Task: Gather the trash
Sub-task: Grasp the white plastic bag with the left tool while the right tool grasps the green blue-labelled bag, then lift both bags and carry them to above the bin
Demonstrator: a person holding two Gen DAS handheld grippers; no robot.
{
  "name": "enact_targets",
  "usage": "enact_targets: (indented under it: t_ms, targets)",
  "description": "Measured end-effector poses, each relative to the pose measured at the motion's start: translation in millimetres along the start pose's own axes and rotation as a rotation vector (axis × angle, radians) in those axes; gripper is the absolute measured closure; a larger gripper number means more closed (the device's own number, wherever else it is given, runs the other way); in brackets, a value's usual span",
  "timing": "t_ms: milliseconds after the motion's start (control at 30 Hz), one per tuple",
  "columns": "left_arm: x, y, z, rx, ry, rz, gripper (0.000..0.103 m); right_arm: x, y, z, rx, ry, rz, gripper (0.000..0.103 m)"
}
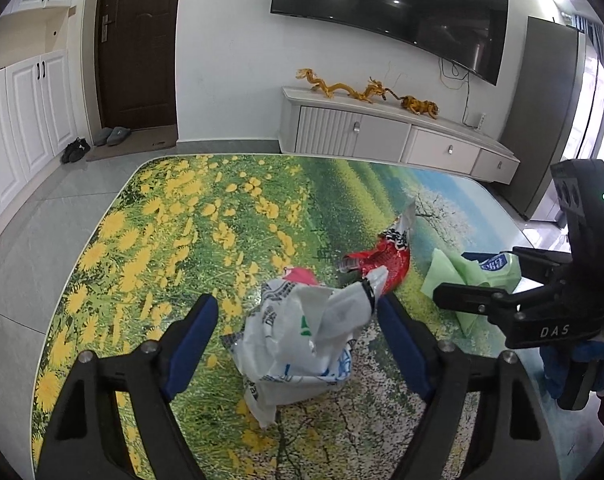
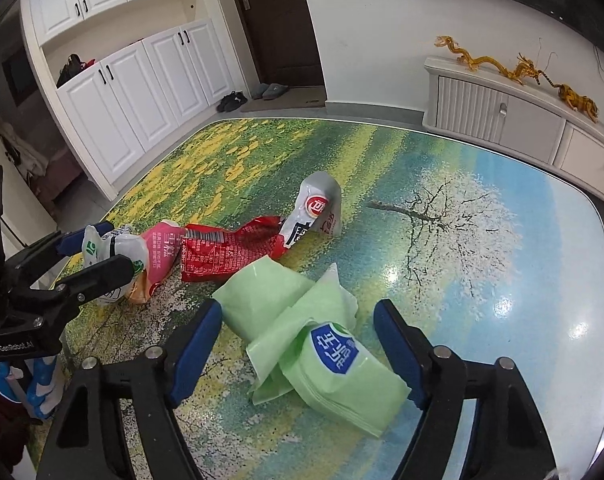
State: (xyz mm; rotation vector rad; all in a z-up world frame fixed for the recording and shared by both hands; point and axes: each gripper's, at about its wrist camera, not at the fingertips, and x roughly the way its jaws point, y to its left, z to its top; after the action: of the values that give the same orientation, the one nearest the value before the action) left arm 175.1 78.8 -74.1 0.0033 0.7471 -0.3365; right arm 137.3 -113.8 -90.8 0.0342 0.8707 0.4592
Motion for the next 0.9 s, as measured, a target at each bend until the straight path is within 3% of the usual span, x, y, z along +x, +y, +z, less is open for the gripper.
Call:
enact_targets:
  t_ms: [167,200,267,433,533,900]
  targets:
    - [-2,-1,-2,-0.01,0.003,0.005,0.022,-1,0,-2,-0.009,0.0,-0.01,0.041]
    - [-3,0,-3,-0.014,-0.004,0.008,0.025,-1,-1,-3,-0.01,-0.002,-0.013,0.043]
    - [-3,1,-5,-0.024,0.003,0.006,0.041,-2,-2,-4,-0.004,-0.005,-0.014,0.049]
    - [-11,-1,-11,-0.032,-0.003,0.017,0.05,-11,-8,-10,0.03,-0.013,-0.02,0.063]
    - [-19,-2,-16,-0.054,-0.002,0.008,0.06,-21,-9,-14,0.05,-0.022,-0.026,0.065]
    - [-83,3,-24,-0.172,-0.072,-0.073,0.062,-75,4,-38,0.094,-0.06,-0.046,0.066]
